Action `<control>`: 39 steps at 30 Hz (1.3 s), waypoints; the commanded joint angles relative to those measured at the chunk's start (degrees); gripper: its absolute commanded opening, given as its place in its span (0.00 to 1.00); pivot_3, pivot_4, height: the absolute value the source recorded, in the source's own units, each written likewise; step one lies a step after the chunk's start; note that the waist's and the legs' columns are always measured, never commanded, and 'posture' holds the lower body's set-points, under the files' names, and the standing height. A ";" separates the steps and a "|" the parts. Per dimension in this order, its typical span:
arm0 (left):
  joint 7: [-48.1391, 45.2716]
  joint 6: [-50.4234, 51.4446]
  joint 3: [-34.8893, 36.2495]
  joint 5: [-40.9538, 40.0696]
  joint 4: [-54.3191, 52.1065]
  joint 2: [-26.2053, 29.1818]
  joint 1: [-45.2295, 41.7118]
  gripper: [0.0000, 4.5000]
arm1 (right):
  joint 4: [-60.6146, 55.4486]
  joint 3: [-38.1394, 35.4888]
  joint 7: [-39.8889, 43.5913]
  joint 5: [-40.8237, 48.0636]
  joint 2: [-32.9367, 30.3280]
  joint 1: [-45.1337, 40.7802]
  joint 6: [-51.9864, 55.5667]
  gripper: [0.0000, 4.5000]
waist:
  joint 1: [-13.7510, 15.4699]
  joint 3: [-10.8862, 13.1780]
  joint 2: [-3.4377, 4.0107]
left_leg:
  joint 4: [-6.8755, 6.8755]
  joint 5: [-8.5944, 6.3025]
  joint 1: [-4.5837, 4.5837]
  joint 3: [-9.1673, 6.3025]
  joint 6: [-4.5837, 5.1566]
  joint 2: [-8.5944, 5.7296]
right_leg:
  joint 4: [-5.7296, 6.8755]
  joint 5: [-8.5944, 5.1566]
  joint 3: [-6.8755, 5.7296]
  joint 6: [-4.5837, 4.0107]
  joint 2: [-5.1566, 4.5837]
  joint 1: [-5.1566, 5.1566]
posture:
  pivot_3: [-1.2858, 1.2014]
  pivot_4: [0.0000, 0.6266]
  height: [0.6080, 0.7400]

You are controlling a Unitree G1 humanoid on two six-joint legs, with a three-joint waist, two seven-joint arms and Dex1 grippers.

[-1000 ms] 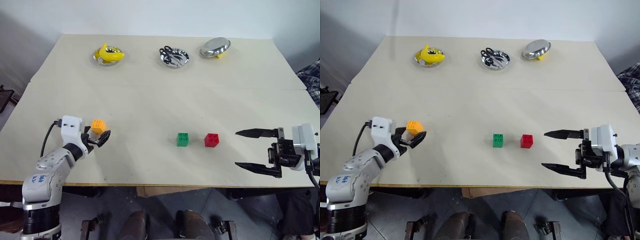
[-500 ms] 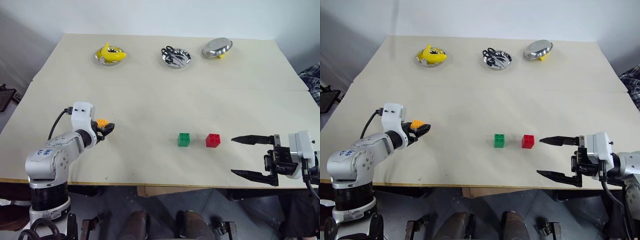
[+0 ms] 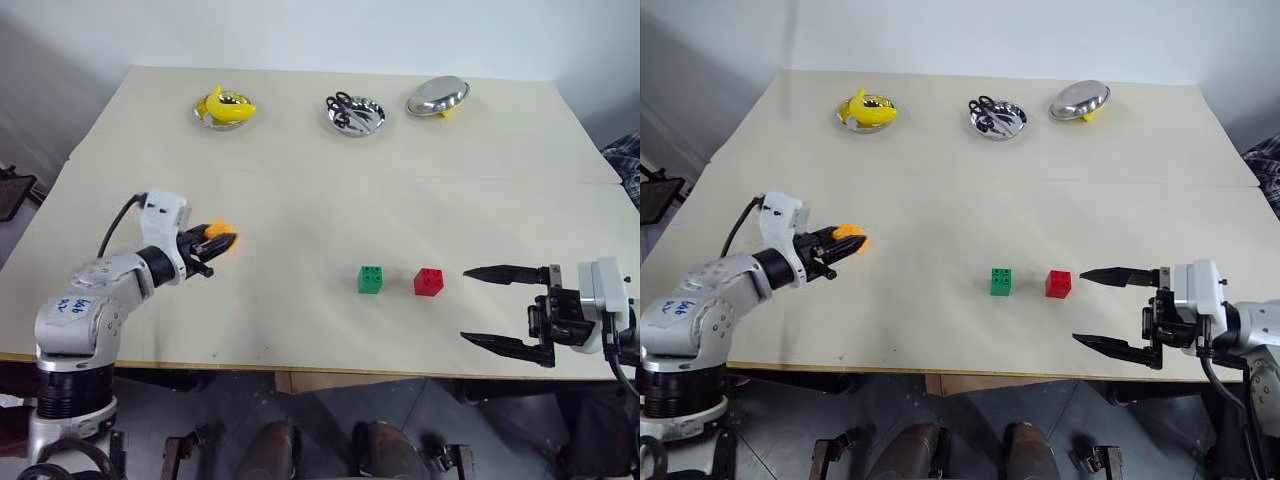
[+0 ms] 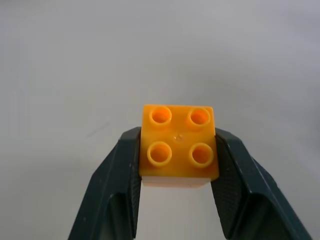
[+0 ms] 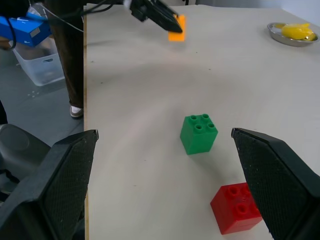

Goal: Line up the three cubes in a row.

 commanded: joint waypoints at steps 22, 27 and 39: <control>-31.23 -29.33 -31.15 20.96 32.33 -6.15 -24.08 0.34 | -6.40 -12.24 -3.24 2.05 -0.75 11.59 2.48 1.00 | 0.08 0.06 0.20 | 0.02 0.05 -0.11 0.04 0.10 -0.02 | 0.16 0.04 -0.03 0.08 0.09 0.00 | 0.52 0.24 1.00; -31.05 -31.47 -30.40 21.92 34.77 -6.62 -24.35 0.34 | -6.73 -11.89 -3.56 2.09 -0.53 12.16 2.34 1.00 | 0.04 0.06 0.20 | 0.02 0.05 -0.10 0.03 0.10 -0.01 | 0.16 0.04 -0.02 0.08 0.09 0.01 | 0.52 0.24 1.00; -30.48 -30.67 -23.66 18.15 32.44 -5.66 -22.17 0.99 | -6.56 -8.95 -3.98 2.07 0.35 10.99 2.04 1.00 | 0.01 0.06 0.20 | 0.05 0.07 -0.11 0.01 0.13 -0.02 | 0.16 0.05 -0.03 0.10 0.08 0.03 | 0.52 0.24 1.00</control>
